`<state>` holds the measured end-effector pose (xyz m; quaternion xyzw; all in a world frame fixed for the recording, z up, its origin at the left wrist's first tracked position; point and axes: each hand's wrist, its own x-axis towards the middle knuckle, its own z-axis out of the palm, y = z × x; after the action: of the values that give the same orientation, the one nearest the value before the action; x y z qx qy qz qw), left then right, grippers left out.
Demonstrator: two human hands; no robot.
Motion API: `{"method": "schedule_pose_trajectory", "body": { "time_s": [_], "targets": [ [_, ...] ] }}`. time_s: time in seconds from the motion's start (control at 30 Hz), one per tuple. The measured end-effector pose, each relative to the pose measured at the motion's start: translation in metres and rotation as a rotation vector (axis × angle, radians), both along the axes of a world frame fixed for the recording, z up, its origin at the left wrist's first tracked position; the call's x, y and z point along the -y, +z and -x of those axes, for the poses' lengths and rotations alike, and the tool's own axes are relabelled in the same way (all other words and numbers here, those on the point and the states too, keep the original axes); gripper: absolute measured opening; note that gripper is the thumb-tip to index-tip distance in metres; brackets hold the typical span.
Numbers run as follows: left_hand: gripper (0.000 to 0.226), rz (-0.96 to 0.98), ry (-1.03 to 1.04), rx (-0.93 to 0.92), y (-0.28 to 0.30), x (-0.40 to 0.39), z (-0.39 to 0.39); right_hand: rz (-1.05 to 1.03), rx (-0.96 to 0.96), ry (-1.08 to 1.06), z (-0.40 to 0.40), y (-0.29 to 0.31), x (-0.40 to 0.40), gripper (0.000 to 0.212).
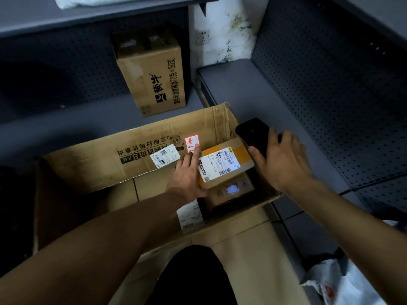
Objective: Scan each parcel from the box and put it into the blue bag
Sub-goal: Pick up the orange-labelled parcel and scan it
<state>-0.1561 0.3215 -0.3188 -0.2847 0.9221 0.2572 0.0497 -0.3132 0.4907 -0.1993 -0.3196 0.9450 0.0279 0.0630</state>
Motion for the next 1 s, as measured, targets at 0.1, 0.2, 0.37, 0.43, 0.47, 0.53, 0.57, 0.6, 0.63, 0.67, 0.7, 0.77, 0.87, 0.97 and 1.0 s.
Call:
{"method": "schedule_pose_trajectory", "body": {
  "time_s": [0.1, 0.2, 0.37, 0.43, 0.47, 0.53, 0.57, 0.6, 0.63, 0.67, 0.7, 0.77, 0.87, 0.97, 1.0],
  "targets": [
    [0.147, 0.038, -0.001, 0.002, 0.02, 0.009, -0.006, 0.02, -0.026, 0.043, -0.012, 0.018, 0.006, 0.081],
    [0.147, 0.04, -0.019, -0.014, 0.041, 0.018, -0.014, 0.027, -0.052, 0.067, -0.024, 0.035, 0.01, 0.081],
    [0.148, 0.076, -0.004, -0.083, 0.08, 0.038, -0.043, 0.075, -0.079, 0.104, -0.047, 0.067, 0.017, 0.081],
    [0.148, 0.112, 0.012, -0.101, 0.094, 0.047, -0.056, 0.086, -0.086, 0.125, -0.056, 0.08, 0.021, 0.08],
    [0.149, 0.129, 0.019, -0.108, 0.102, 0.051, -0.062, 0.098, -0.085, 0.131, -0.061, 0.088, 0.024, 0.08],
    [0.15, 0.178, 0.031, -0.123, 0.121, 0.06, -0.077, 0.119, -0.098, 0.151, -0.074, 0.104, 0.03, 0.08],
    [0.15, 0.201, 0.035, -0.127, 0.131, 0.063, -0.086, 0.131, -0.105, 0.165, -0.081, 0.112, 0.033, 0.08],
    [0.149, 0.225, 0.038, -0.138, 0.142, 0.067, -0.095, 0.146, -0.111, 0.179, -0.089, 0.12, 0.037, 0.08],
    [0.147, 0.242, 0.043, -0.146, 0.152, 0.07, -0.104, 0.16, -0.112, 0.193, -0.097, 0.128, 0.041, 0.079],
    [0.146, 0.253, 0.052, -0.15, 0.163, 0.074, -0.114, 0.172, -0.111, 0.209, -0.104, 0.135, 0.045, 0.079],
    [0.146, 0.269, 0.065, -0.152, 0.174, 0.078, -0.124, 0.183, -0.114, 0.229, -0.113, 0.141, 0.049, 0.079],
    [0.146, 0.321, 0.088, -0.161, 0.195, 0.087, -0.147, 0.198, -0.13, 0.278, -0.132, 0.156, 0.056, 0.079],
    [0.145, 0.385, 0.117, -0.16, 0.221, 0.099, -0.178, 0.198, -0.168, 0.346, -0.158, 0.173, 0.064, 0.078],
    [0.143, 0.433, 0.173, -0.152, 0.243, 0.108, -0.204, 0.191, -0.209, 0.417, -0.184, 0.19, 0.069, 0.078],
    [0.143, 0.452, 0.188, -0.151, 0.249, 0.11, -0.212, 0.186, -0.221, 0.44, -0.192, 0.195, 0.069, 0.078]
  ]
}}
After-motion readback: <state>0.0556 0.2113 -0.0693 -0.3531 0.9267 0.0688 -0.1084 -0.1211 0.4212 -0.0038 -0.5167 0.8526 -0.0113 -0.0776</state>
